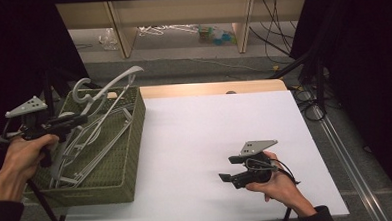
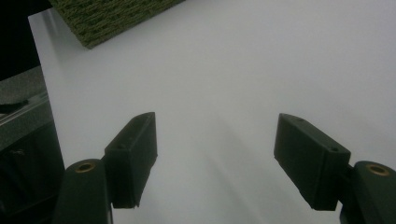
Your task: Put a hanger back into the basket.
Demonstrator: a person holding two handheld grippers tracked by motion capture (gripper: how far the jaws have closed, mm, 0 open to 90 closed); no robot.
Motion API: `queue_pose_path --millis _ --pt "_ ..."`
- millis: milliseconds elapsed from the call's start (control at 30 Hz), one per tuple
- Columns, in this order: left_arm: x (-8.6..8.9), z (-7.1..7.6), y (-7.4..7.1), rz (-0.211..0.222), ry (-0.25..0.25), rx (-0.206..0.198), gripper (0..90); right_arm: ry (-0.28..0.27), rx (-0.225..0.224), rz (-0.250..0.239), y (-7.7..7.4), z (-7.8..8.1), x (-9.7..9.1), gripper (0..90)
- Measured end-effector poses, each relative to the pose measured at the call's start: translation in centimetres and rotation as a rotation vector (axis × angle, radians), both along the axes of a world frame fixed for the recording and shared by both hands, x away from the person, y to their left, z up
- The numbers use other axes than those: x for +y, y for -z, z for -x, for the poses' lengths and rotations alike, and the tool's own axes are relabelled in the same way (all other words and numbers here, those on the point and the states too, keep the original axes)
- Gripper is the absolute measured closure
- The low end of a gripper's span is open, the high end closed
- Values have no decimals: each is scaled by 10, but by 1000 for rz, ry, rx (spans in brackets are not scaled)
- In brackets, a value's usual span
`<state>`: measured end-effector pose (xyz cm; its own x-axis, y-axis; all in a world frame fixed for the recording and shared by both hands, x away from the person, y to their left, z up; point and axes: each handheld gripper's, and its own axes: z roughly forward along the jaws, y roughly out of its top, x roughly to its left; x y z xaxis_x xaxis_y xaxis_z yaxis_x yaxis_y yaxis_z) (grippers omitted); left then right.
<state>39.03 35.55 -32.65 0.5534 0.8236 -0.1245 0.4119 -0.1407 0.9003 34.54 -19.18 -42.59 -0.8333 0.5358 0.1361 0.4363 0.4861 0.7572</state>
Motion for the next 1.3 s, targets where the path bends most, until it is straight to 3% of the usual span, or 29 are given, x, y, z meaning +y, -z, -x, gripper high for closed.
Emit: queue_pose_path --millis 167,300,467,767,867,1000,1300 --pt "11 4 2 9 7 -5 792 -2 1 5 2 0 0 309" --pt "18 5 8 -21 -6 14 792 -2 -3 7 2 0 0 309" --pt "23 7 17 -21 -7 42 792 -1 4 9 2 -1 0 309" --pt "35 17 27 -17 -9 48 792 8 1 8 1 -1 -1 291" --pt "42 20 33 7 -13 50 792 9 1 7 1 -1 -1 282" --pt "42 19 37 14 3 54 792 12 0 11 2 -2 0 265" --pt "36 12 48 -11 22 117 791 21 -1 7 0 -1 -1 259"
